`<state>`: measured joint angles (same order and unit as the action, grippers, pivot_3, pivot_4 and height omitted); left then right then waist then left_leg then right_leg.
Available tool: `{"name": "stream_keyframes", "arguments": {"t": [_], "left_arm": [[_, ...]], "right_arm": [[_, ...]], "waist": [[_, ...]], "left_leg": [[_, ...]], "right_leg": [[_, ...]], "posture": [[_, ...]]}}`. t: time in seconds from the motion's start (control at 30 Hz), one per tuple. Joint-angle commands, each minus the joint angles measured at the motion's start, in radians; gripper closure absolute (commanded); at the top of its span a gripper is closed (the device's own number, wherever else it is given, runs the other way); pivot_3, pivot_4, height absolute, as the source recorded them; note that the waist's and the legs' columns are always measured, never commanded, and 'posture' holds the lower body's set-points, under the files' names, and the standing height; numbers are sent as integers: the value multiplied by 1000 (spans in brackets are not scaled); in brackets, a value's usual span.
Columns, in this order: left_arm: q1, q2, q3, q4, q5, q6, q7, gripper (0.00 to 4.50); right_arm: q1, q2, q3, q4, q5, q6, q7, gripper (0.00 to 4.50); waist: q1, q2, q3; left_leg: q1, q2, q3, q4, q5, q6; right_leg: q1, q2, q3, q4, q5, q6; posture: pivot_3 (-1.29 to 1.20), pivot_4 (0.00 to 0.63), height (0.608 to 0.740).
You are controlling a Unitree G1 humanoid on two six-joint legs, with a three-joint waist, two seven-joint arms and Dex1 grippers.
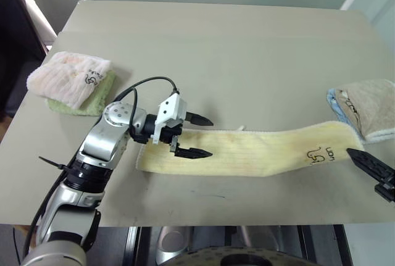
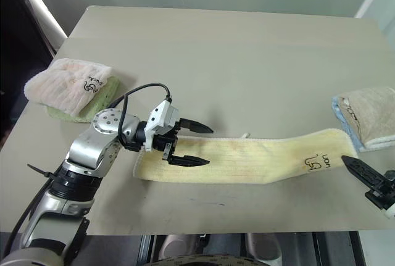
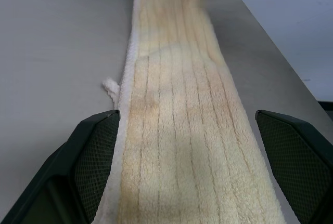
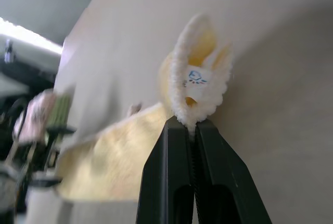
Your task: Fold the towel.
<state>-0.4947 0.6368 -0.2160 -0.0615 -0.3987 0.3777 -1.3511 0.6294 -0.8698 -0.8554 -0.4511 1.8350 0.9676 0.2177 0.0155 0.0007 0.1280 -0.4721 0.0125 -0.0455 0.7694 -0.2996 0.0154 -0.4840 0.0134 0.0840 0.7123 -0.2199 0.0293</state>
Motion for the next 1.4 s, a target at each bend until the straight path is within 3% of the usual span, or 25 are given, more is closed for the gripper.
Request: {"name": "stream_keyframes", "arguments": {"t": [0.03,0.27,0.43,0.6,0.83,0.97,1.27,1.4], "left_arm": [[-5,1,-2,4,14,-26,-4,0],[5,-2,7,7,15,-30,3,0],[8,-5,7,6,18,-35,13,0],[10,-5,9,3,23,-39,20,0],[11,-14,5,-4,24,-35,29,0],[7,-15,6,-1,25,-34,26,0],[-1,-10,6,3,35,-39,24,0],[0,-17,5,0,34,-37,29,0]], "right_arm": [[-14,-26,-42,-81,-44,3,70,4469],[-85,-98,14,-218,-46,-9,83,4469],[-156,-138,130,-269,-57,-23,78,4469],[-240,-147,285,-289,-116,-32,65,4469],[-438,-124,612,-315,-342,-17,32,4469],[-502,-99,703,-289,-404,-8,13,4469],[-516,-59,800,-279,-488,3,43,4469],[-534,6,811,-243,-519,-16,3,4469]], "waist": [[0,0,0],[-1,0,0],[0,0,0],[-1,0,0],[-4,0,0],[-2,0,0],[-3,0,0],[-3,0,0]], "left_leg": [[0,0,0,0,0,0],[0,0,0,0,0,1],[0,0,1,0,0,1],[1,0,1,1,1,2],[2,0,1,1,2,2],[2,0,1,2,4,3],[2,0,1,2,6,2],[2,0,2,2,7,2]], "right_leg": [[0,0,0,0,0,0],[0,0,0,0,0,0],[0,0,0,0,0,0],[1,0,0,0,0,1],[1,0,0,1,3,4],[1,0,0,1,6,7],[1,0,0,1,6,2],[1,0,0,1,7,2]], "posture": [[0,150,697],[0,150,697],[0,150,697],[0,150,697],[0,150,697],[0,150,697],[0,150,697],[0,150,697]]}}
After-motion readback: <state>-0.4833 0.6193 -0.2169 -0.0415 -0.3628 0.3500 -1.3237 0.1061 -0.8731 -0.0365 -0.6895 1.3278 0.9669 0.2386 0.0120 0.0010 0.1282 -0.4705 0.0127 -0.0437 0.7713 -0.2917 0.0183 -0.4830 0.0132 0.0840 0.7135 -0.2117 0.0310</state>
